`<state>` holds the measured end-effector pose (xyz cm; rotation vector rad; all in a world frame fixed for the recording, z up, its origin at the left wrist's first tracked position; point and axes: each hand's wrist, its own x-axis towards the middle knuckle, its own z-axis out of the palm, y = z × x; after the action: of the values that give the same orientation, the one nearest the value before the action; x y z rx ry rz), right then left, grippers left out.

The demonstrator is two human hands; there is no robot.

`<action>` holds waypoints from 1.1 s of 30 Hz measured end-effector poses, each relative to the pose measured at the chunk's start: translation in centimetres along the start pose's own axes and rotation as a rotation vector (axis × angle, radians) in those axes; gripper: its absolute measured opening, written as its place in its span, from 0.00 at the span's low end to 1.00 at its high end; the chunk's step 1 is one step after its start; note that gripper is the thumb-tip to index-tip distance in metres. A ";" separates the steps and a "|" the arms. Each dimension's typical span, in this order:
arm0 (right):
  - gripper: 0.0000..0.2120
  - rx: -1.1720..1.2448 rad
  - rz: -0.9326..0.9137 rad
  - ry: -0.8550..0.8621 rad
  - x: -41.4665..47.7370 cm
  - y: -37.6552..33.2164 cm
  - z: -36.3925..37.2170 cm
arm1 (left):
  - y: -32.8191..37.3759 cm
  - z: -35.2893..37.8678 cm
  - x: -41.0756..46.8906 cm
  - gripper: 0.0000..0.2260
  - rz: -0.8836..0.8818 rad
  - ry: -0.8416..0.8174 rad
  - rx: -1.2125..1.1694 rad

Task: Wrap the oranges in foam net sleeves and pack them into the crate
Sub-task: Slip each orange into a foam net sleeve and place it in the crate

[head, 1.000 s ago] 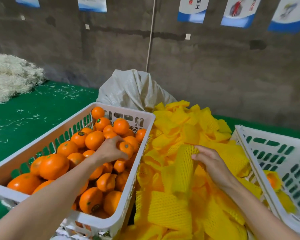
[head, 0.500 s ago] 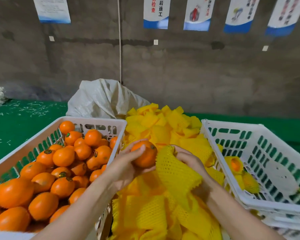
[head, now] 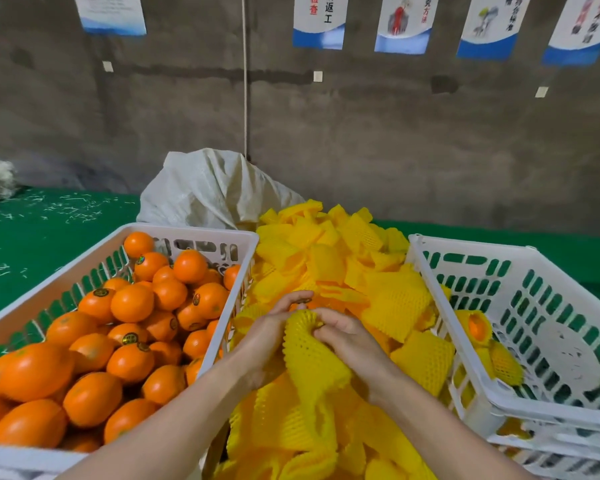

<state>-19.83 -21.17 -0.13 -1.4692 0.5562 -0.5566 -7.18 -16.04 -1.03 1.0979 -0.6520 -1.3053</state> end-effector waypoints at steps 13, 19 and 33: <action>0.06 -0.326 -0.407 0.462 -0.4 1.2 -0.4 | 0.4 0.1 -0.7 0.20 0.154 -0.099 -0.001; 0.15 -0.304 -0.463 0.476 -0.9 0.6 1.1 | 1.0 0.2 -0.8 0.15 0.061 -0.156 -0.216; 0.12 -0.072 -0.266 0.514 2.6 0.7 0.4 | 0.2 -0.5 0.9 0.27 -0.009 -0.003 -0.265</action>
<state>-17.59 -22.58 -0.80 -1.4796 0.7900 -1.1519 -6.52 -16.81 -1.24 0.8833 -0.4613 -1.3581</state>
